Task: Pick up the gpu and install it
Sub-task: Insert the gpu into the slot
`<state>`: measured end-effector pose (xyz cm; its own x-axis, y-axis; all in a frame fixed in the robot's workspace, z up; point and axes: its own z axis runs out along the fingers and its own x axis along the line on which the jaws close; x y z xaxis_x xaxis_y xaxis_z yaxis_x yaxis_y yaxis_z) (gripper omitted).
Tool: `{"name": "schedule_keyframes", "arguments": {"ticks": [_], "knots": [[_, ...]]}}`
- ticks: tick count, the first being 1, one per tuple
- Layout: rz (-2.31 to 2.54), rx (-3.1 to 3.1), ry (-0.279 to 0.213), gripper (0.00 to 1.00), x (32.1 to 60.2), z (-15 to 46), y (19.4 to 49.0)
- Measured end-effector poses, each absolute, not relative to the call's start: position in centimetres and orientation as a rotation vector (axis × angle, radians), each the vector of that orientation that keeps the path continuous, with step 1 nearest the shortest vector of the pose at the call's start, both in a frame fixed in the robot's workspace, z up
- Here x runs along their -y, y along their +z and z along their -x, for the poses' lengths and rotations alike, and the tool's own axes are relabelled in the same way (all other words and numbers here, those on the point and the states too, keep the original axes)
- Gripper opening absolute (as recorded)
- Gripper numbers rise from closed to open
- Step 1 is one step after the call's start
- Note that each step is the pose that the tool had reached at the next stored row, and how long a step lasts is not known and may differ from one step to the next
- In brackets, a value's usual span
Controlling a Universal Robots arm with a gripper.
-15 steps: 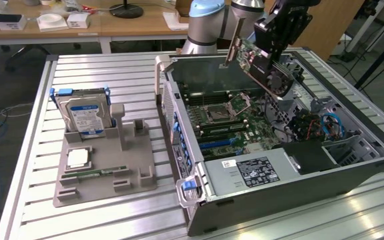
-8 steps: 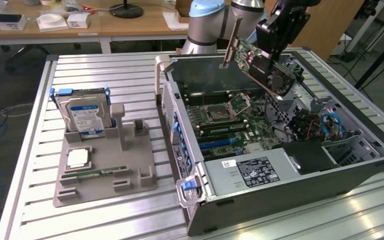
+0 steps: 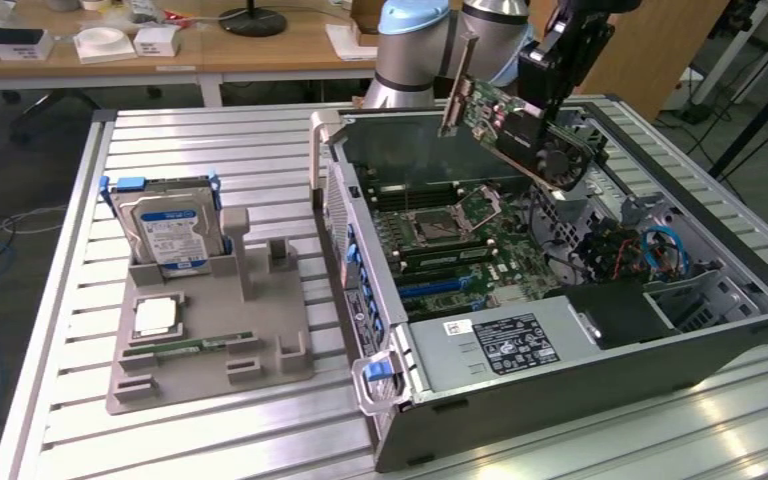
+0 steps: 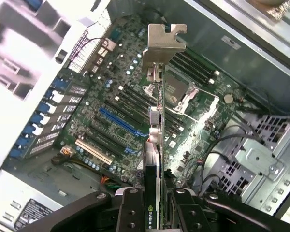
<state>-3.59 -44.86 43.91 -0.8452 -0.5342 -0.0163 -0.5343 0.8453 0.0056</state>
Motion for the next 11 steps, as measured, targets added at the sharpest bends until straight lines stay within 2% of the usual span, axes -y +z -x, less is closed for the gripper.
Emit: {"name": "schedule_keyframes", "arguments": {"ticks": [11], "knots": [[1.198,-2.890,0.018,0.26,44.86,3.59,43.90]]}}
